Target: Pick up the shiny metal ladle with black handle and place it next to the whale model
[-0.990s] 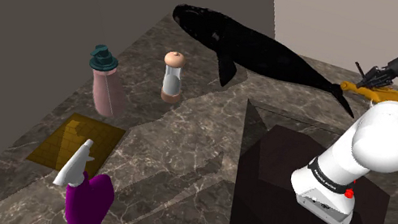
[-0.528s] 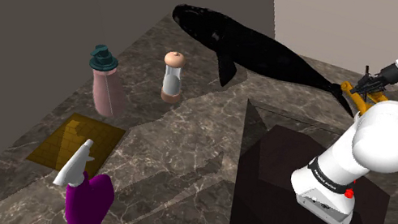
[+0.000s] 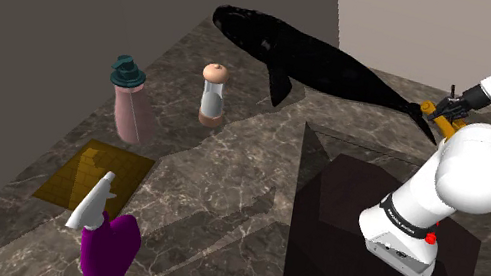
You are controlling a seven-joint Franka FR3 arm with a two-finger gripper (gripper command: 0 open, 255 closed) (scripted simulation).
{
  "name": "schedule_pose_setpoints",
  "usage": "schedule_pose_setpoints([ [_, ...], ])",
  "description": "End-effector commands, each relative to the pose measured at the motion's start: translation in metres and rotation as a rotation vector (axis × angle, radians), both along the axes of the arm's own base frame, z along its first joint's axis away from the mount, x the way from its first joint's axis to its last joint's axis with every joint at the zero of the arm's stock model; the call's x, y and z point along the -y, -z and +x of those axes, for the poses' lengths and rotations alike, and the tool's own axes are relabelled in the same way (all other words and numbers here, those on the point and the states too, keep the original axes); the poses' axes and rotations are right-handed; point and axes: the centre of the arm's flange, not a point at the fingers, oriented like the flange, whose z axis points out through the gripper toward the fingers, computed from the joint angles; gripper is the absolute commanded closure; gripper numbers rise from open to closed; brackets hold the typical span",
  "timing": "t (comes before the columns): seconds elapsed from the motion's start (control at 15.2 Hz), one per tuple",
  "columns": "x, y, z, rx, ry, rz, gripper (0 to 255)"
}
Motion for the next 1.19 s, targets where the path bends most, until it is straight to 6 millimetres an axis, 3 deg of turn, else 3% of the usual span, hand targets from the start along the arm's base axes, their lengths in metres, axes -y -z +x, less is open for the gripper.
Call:
schedule_pose_setpoints([
  [0.0, -0.002, 0.004, 0.000, -0.003, -0.003, 0.007, 255],
  [0.2, -0.002, 0.004, 0.000, -0.003, -0.003, 0.007, 255],
  [0.26, -0.001, 0.003, 0.000, -0.003, -0.003, 0.007, 0],
  [0.59, -0.002, 0.004, 0.000, -0.003, -0.003, 0.007, 0],
  [0.86, 0.005, -0.042, -0.018, -0.003, -0.003, 0.007, 0],
  [1.12, 0.005, -0.042, -0.018, -0.003, -0.003, 0.007, 0],
])
